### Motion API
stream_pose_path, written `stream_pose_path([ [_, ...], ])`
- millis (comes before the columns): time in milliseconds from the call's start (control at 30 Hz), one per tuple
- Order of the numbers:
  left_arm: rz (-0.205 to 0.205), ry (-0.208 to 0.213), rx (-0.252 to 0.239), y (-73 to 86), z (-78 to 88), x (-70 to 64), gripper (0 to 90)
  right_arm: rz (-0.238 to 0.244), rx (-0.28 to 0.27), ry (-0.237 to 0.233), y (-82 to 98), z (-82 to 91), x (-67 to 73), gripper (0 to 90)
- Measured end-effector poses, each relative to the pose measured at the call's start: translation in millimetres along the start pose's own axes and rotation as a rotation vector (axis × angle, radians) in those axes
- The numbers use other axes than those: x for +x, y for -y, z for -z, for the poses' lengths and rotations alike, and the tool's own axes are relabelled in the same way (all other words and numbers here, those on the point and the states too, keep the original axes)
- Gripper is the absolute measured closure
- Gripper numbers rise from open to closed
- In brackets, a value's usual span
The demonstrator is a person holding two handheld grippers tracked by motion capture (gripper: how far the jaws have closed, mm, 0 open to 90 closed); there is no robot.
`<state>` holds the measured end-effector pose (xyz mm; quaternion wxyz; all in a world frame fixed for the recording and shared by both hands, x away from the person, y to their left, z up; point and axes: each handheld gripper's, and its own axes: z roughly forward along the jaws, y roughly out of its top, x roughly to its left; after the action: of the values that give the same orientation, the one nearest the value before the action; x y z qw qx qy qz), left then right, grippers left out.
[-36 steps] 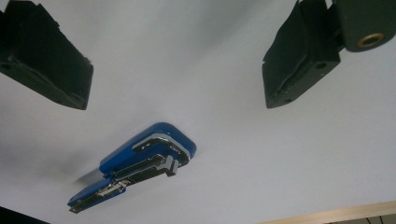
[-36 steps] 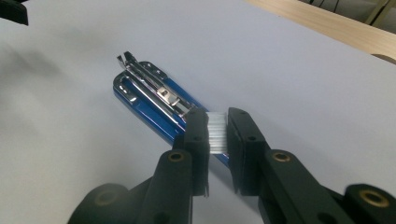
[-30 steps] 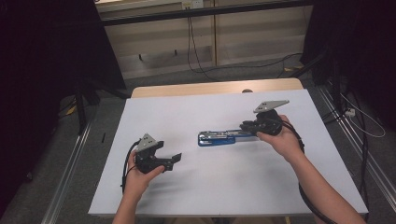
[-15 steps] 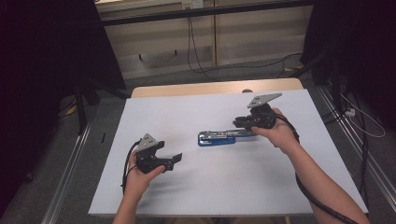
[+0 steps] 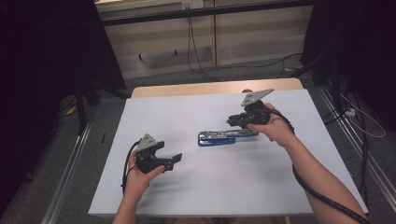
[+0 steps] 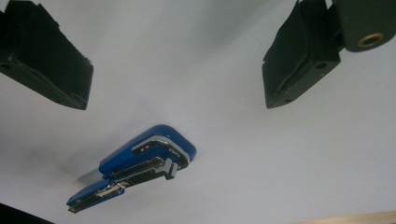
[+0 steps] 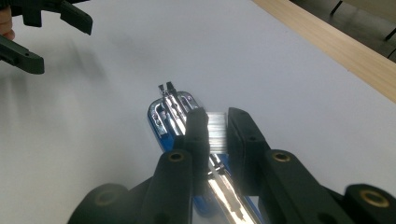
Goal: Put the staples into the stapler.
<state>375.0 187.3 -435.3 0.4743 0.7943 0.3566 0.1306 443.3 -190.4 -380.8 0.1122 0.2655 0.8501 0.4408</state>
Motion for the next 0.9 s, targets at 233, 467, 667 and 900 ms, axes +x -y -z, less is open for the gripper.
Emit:
stream_pose_path([
  [233, 0.009, 0.004, -0.001, 0.2, -0.5, 0.0, 8.9, 0.029, 0.015, -0.036, -3.3, -7.6, -3.2, 79.2],
  [467, 0.007, 0.000, 0.001, 0.5, -0.5, 1.2, 8.9, 0.056, 0.026, -0.069, -8.3, -14.8, -4.7, 79.2],
  [667, 0.013, 0.000, 0.003, 0.8, -0.8, 0.9, 8.9, 0.074, 0.031, -0.100, -10.3, -22.5, -5.2, 79.2],
  [900, 0.003, -0.004, 0.013, 1.2, -1.3, 1.4, 8.9, 0.093, 0.040, -0.135, -12.6, -33.2, -6.0, 79.2],
])
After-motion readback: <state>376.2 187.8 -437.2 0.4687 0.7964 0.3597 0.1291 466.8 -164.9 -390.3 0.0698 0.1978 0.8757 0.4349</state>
